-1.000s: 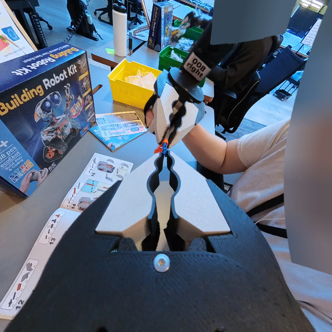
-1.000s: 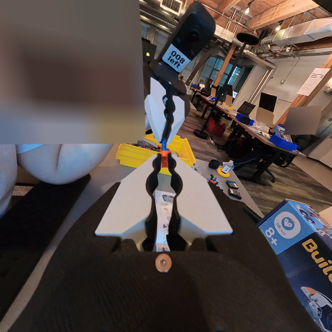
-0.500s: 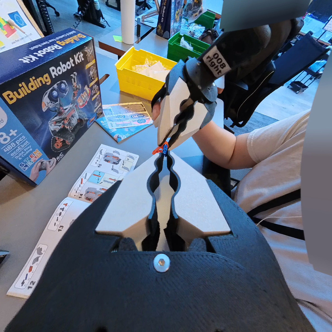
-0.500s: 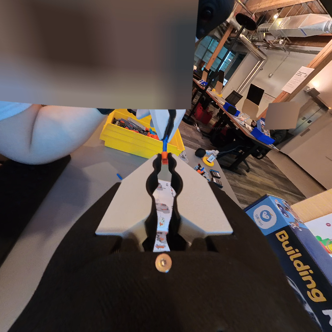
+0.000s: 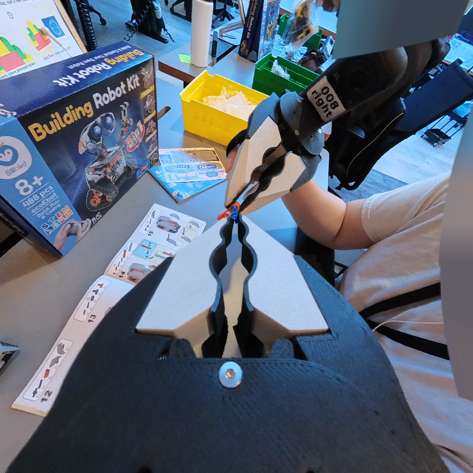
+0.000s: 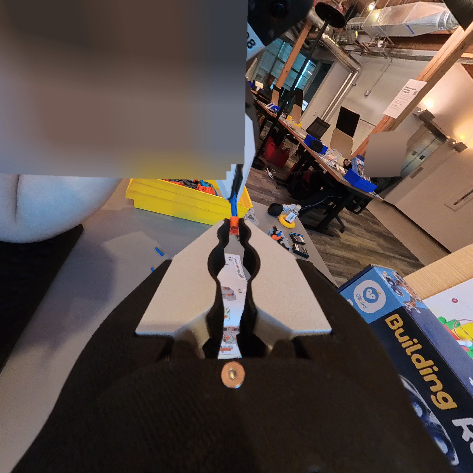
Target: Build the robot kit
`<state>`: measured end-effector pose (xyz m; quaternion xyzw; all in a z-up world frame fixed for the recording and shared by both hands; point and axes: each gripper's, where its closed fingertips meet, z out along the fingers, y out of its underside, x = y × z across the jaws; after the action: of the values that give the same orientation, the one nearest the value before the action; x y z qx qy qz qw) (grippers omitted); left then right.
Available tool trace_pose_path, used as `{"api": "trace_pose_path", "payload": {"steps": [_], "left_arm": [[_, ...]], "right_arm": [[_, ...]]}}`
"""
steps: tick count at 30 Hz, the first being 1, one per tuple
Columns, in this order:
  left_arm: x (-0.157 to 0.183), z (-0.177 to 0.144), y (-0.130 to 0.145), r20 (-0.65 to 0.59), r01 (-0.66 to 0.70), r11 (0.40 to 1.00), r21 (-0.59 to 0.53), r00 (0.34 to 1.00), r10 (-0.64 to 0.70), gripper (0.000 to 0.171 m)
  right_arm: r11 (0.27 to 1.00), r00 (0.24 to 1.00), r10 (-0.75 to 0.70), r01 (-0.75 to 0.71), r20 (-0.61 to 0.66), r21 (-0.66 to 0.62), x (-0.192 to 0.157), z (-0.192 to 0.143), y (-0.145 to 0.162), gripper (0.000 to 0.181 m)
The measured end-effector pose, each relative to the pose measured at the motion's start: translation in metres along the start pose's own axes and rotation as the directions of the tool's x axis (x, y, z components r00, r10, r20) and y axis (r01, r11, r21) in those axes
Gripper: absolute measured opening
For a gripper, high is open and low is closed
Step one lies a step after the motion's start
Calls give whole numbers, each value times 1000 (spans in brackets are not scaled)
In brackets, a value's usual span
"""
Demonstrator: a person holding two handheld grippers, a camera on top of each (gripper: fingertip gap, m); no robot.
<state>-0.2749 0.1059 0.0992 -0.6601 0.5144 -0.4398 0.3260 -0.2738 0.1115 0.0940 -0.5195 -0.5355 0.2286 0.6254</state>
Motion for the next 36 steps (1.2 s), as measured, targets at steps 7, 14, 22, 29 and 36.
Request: {"api": "trace_pose_path", "payload": {"steps": [7, 14, 22, 29, 36], "left_arm": [[7, -2, 4, -69, 4, 1000, -8, 998, -5, 2], [10, -2, 6, -106, 6, 1000, -16, 994, -8, 2], [10, -2, 7, -142, 14, 1000, -11, 990, -16, 2], [11, -2, 9, -170, 16, 1000, -14, 985, -18, 2], [3, 0, 6, -114, 17, 1000, -7, 993, -18, 2]], "right_arm": [[998, 998, -55, 54, 38, 20, -9, -1, -3, 6], [996, 995, -79, 77, 56, 33, -14, -2, -3, 6], [995, 995, -87, 84, 57, 54, -14, -2, -4, 6], [993, 993, -100, 97, 58, 64, -16, -1, -4, 5], [998, 998, -50, 49, 36, 31, -9, 0, 0, 6]]}}
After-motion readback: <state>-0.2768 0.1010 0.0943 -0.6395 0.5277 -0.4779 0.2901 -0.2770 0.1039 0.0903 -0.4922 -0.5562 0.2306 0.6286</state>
